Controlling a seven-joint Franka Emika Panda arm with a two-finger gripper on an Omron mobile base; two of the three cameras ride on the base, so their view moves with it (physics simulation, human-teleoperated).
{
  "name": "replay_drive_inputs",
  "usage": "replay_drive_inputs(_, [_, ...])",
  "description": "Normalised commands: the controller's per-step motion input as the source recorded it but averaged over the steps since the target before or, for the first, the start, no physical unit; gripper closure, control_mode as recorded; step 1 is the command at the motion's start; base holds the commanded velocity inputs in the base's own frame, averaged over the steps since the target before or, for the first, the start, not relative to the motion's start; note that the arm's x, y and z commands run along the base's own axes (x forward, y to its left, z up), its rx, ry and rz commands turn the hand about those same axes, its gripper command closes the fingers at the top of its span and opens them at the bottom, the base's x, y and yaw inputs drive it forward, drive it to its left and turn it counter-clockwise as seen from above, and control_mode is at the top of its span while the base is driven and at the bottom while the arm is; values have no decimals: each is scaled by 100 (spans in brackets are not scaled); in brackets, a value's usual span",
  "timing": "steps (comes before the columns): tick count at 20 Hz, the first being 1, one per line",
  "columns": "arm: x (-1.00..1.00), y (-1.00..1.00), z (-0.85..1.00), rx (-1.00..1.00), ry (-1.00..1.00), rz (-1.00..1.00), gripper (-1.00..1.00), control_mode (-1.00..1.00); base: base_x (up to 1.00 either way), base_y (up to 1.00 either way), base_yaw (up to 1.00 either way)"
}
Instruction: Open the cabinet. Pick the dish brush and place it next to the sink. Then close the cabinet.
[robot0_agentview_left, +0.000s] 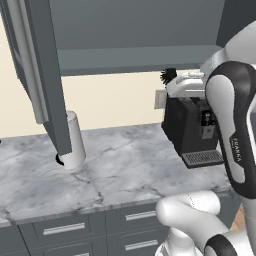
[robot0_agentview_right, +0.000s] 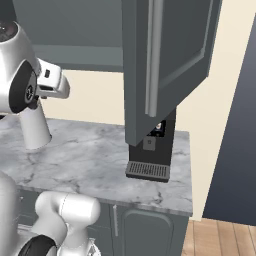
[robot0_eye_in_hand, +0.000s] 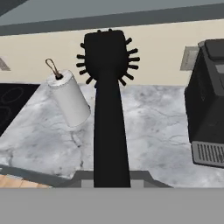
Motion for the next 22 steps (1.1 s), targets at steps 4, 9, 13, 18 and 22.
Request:
replay_drive_inputs(4, [-71,6,-51,-17,18,1,100,-100,0,0,0])
replay_drive_inputs(9, [-32,1,-82,-21,17,0,100,-100,0,0,0])
replay_drive_inputs(13, [-15,1,-4,-1,8,0,100,-100,0,0,0])
replay_drive_inputs(18, [0,0,0,0,0,0,100,-100,0,0,0])
replay_drive_inputs(22, [0,0,0,0,0,0,100,-100,0,0,0])
